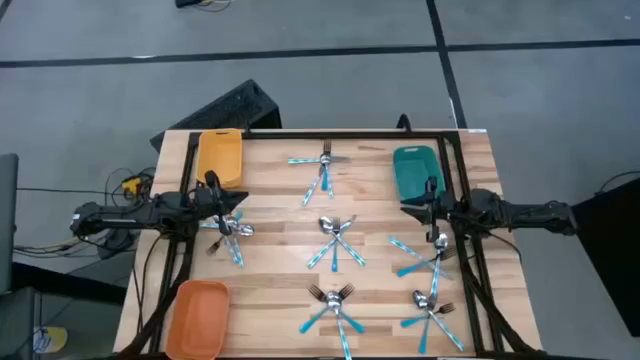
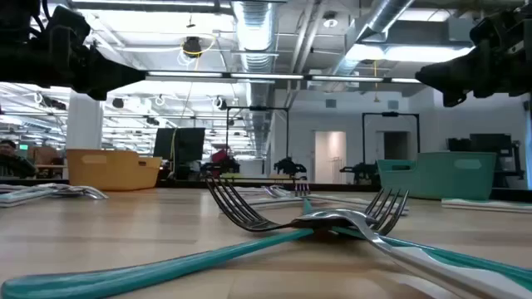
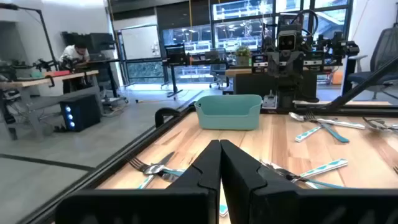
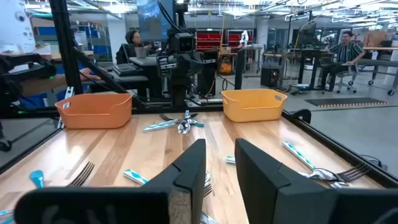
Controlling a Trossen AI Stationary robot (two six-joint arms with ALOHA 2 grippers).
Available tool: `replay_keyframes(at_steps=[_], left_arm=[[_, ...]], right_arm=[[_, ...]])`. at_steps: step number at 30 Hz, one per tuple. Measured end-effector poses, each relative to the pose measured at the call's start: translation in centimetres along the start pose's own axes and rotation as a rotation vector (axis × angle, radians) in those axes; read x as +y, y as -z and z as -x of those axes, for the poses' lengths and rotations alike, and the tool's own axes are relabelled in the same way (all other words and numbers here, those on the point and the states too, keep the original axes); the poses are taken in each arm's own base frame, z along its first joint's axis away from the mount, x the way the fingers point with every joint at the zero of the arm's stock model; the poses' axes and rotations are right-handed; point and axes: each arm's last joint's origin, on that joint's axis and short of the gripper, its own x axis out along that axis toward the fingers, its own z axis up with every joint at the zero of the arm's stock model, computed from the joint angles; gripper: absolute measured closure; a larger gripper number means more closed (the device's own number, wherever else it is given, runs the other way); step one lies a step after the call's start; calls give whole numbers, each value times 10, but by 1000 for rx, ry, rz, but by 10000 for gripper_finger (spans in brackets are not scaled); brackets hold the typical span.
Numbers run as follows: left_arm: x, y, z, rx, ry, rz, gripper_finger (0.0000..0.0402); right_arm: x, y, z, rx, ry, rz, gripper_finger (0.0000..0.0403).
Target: Sort silverware by color (type)
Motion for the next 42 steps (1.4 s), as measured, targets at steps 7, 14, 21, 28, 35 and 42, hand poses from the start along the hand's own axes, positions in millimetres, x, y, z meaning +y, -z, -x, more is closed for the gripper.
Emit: replay_keyframes(at_steps=[7, 14, 21, 28, 35, 42], left_arm=[[0, 0, 0, 0, 0, 0, 401], [0, 0, 0, 0, 0, 0, 401], [0, 1, -1, 10, 1, -2, 401], [0, 1, -1, 10, 1, -2, 401], [0, 1, -1, 10, 1, -2, 401], [0, 1, -1, 10, 1, -2, 401]], right_arm=[[0, 0, 0, 0, 0, 0, 291], [0, 0, 0, 0, 0, 0, 291], [0, 0, 0, 1, -1, -150, 291], [0, 0, 0, 0, -2, -296, 291], [-1, -2, 0, -21, 25, -204, 291], [-6, -3, 0, -39, 117, -156, 291]])
